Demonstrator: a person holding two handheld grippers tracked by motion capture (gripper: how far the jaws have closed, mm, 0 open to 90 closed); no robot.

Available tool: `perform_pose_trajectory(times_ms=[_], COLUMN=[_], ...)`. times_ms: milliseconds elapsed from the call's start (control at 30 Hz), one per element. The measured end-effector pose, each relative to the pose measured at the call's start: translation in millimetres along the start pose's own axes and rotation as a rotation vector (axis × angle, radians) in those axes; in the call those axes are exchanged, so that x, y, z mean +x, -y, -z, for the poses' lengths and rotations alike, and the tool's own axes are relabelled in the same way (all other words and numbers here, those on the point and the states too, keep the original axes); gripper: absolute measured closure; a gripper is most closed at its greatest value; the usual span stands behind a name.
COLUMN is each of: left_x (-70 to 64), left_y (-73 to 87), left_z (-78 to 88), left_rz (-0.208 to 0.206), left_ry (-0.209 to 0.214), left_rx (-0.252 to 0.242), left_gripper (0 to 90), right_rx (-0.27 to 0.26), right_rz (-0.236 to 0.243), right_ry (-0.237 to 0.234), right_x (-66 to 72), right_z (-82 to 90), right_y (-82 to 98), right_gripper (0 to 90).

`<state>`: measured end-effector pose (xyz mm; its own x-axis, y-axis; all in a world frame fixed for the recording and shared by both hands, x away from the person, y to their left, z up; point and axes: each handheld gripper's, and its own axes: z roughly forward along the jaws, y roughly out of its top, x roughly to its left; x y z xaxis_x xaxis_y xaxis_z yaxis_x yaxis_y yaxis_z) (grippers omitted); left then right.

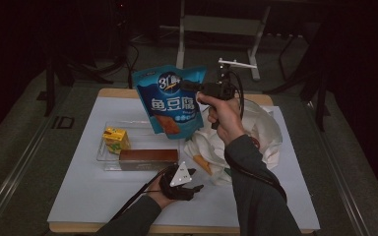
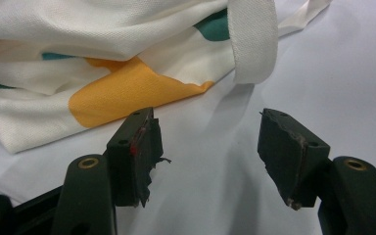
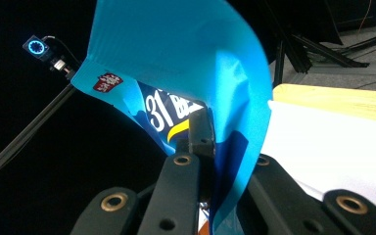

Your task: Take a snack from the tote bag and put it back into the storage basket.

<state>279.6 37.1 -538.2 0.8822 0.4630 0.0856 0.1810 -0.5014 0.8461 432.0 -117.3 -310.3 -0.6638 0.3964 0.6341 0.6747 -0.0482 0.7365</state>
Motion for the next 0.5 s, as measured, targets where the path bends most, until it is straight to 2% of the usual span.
perform_pose_trajectory(times_ms=[500], left_x=[-0.1], left_y=[0.1], left_z=[0.0], left_rz=[0.002], left_ry=[0.001], left_rx=[-0.001], left_gripper=[39.5], right_rx=[0.034], right_rz=[-0.009], right_ry=[0.005], right_x=[-4.7], right_z=[-15.2], right_y=[2.9], right_gripper=[88.8])
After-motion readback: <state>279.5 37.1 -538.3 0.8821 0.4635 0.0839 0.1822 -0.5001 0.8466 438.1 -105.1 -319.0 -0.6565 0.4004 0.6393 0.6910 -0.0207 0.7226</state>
